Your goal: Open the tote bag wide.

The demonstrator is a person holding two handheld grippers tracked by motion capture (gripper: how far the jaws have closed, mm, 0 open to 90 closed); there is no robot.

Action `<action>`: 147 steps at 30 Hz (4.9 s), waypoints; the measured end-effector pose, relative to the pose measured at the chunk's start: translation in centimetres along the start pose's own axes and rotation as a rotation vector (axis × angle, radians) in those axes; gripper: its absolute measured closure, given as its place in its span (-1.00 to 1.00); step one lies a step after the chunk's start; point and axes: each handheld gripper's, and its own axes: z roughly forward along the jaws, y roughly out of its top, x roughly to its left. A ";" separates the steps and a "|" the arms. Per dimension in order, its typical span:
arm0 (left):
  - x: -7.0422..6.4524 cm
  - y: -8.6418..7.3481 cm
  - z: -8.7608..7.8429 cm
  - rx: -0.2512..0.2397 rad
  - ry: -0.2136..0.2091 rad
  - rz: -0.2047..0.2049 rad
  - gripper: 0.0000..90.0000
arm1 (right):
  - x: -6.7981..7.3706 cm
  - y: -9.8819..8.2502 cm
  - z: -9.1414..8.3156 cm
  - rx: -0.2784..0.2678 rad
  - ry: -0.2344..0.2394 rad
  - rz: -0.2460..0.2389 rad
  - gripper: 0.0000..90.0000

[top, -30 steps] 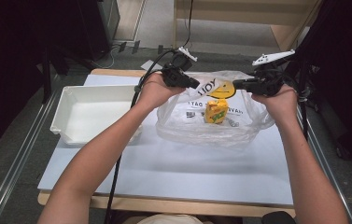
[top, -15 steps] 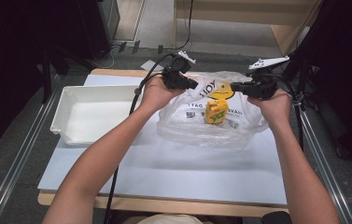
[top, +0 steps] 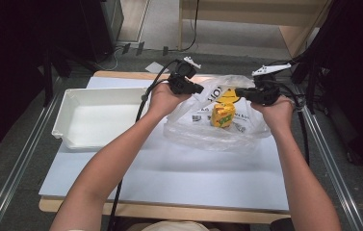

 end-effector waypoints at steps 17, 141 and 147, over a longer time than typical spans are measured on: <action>1.0 -1.1 2.6 -0.016 0.043 -0.039 0.97 | -1.3 -1.9 1.8 -0.008 -0.027 0.052 0.97; 2.8 -8.0 9.5 0.024 0.115 -0.144 0.95 | -4.2 -8.4 7.1 0.010 -0.116 0.222 0.98; 2.9 -8.2 9.8 0.029 0.117 -0.141 0.95 | -4.0 -9.1 7.1 0.002 -0.118 0.223 0.98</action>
